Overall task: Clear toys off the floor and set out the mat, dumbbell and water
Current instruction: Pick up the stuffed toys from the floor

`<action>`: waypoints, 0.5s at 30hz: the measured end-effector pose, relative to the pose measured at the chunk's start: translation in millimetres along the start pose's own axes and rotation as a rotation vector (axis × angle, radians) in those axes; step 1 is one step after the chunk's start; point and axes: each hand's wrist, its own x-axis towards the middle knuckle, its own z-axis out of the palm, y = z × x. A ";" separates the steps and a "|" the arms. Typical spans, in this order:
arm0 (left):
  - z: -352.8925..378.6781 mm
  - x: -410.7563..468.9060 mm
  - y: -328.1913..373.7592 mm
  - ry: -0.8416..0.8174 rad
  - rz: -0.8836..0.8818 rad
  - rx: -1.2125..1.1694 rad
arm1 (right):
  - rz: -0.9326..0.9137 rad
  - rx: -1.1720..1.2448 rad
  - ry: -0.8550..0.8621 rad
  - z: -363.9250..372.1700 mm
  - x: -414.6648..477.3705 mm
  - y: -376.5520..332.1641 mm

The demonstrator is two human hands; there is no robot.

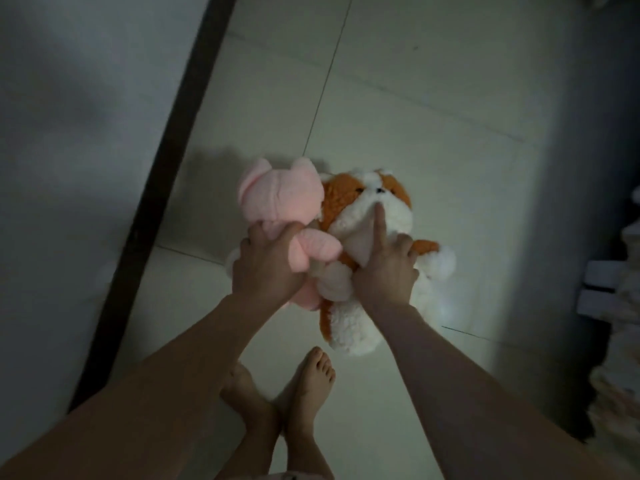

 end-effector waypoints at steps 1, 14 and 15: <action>-23.7 -11.8 11.8 -0.005 0.000 0.006 | 0.001 0.000 0.007 -22.6 -14.2 -7.0; -327.1 -240.6 125.7 0.295 0.146 -0.041 | -0.239 0.091 0.401 -319.8 -228.0 -90.0; -358.5 -270.0 127.5 0.373 0.154 -0.057 | -0.298 0.121 0.438 -346.7 -252.2 -106.4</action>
